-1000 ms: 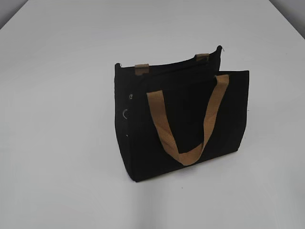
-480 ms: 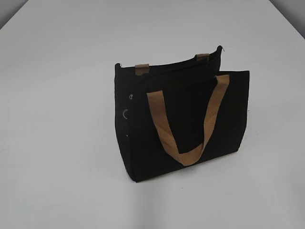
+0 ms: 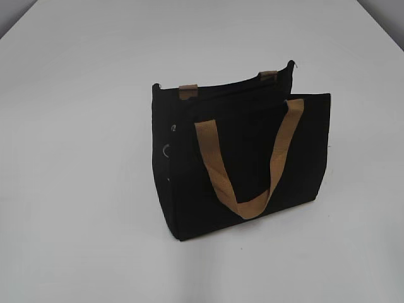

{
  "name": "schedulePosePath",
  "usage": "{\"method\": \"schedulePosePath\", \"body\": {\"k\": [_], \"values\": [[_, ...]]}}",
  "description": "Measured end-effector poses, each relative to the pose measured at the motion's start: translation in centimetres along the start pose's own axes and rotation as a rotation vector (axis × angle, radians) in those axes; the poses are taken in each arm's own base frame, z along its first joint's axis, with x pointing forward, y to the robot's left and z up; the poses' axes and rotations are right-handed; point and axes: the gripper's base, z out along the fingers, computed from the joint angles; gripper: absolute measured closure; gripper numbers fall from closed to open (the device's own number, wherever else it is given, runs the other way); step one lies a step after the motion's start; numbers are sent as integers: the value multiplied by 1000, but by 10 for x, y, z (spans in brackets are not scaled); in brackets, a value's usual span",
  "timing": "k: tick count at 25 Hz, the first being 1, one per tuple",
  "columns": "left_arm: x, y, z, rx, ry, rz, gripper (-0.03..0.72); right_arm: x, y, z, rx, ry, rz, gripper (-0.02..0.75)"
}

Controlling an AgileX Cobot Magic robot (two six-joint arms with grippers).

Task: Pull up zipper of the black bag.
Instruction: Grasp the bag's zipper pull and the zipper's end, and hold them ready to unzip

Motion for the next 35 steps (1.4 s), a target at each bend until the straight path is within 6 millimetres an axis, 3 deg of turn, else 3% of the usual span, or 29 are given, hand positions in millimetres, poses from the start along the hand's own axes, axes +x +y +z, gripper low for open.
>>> {"method": "schedulePosePath", "body": {"k": [4,11,15,19,23,28,31,35], "values": [[-20,-3,12,22,-93,-5,446,0,0,0,0,0,0,146],[-63,-9,58,77,-235,-40,446,-9,-1,11,-6,80,4,146],[-83,-8,99,62,-310,-104,446,-31,-4,25,-4,51,13,146],[-87,-12,149,63,-313,-116,446,-53,-2,39,-48,-53,41,146],[-77,-27,202,94,-293,-69,446,-75,2,55,-119,-160,82,146],[-43,-53,254,151,-163,-17,446,-91,7,88,-153,-148,75,146],[-18,-73,264,214,-98,20,446,-92,10,111,-158,-87,34,146],[17,-94,261,297,-74,73,446,-90,12,140,-149,-3,-21,146]]}}
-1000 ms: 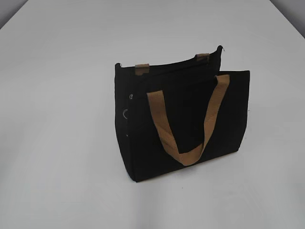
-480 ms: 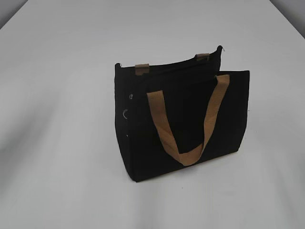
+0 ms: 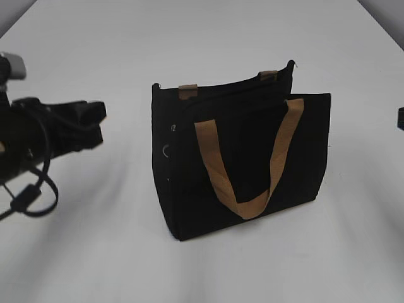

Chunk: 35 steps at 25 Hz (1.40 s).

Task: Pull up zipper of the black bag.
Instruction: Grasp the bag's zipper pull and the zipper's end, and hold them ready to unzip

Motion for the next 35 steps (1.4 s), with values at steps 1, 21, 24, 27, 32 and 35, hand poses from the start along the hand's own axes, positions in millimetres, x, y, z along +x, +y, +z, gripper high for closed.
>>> {"method": "schedulePosePath", "body": {"k": [1,21,24,27,32,35], "values": [[10,-5,-2,18,11,8,446,1,-1,10,0,38,-3,146],[75,-37,21,321,-1,176,270,-23,-3,26,10,6,-14,146],[74,-39,33,323,6,175,268,-23,-3,26,10,6,-14,146],[76,-44,45,344,68,206,267,-23,-3,26,10,6,-14,146],[70,-50,59,378,111,261,269,-23,-3,26,10,5,-14,146],[65,-50,69,345,141,259,312,-23,-2,26,7,6,-16,146]]}}
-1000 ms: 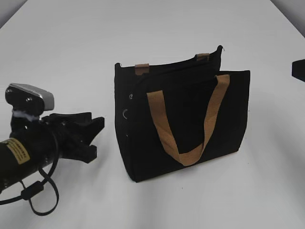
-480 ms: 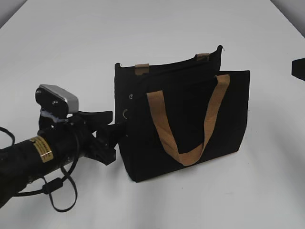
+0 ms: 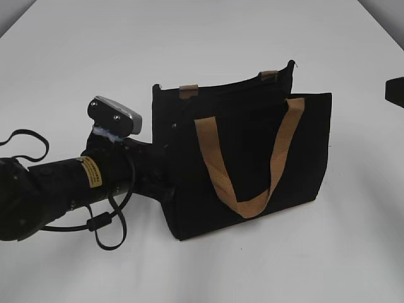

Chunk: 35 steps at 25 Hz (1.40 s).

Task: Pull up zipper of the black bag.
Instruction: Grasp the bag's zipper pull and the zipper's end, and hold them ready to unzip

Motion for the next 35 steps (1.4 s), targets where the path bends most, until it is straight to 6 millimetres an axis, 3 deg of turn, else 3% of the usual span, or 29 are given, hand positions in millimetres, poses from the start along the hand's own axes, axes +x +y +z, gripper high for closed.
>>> {"method": "schedulePosePath", "body": {"k": [2,6,8,13,17,25,35], "values": [[-3,3,4,-20,23,-12,383,0,6,0,-26,0,-29,146],[-3,5,6,-36,51,-25,612,-1,29,-1,-129,-12,-183,146],[-3,6,6,-38,73,-24,663,-7,41,-5,-181,-37,-252,146],[-17,7,-6,-51,104,-16,686,-33,70,-16,-293,-133,-371,174],[-30,8,-19,-65,133,-10,687,-50,97,-11,-383,-136,-454,211],[-50,9,-47,-91,203,-1,687,-46,159,41,-529,31,-661,228],[-66,10,-72,-113,227,7,687,-46,208,90,-602,65,-875,288]]}}
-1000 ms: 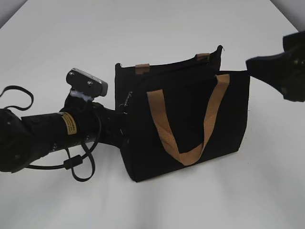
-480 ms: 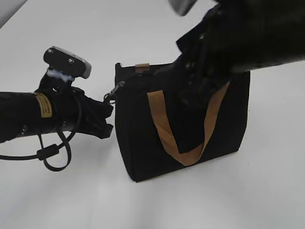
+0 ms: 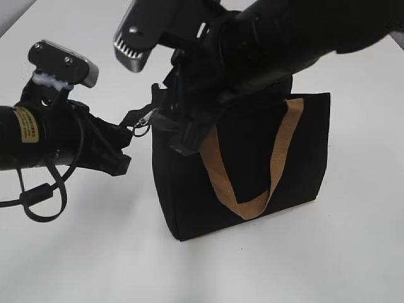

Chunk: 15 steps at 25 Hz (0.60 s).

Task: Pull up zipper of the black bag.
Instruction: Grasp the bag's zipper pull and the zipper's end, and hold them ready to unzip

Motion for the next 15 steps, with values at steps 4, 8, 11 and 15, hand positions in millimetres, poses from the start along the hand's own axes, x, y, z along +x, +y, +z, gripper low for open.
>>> {"method": "schedulePosePath", "body": {"k": [4,8,11,15], "values": [[-3,1,-5,-4,-13,0,687,5,3,20,-28,40,-24,307],[-8,1,-12,-8,-39,2,687,12,6,34,-48,69,-21,313],[-10,1,-15,-10,-53,2,687,13,6,39,-47,69,-15,332],[-13,2,-20,-13,-76,2,687,13,5,39,-46,69,-6,353]]}}
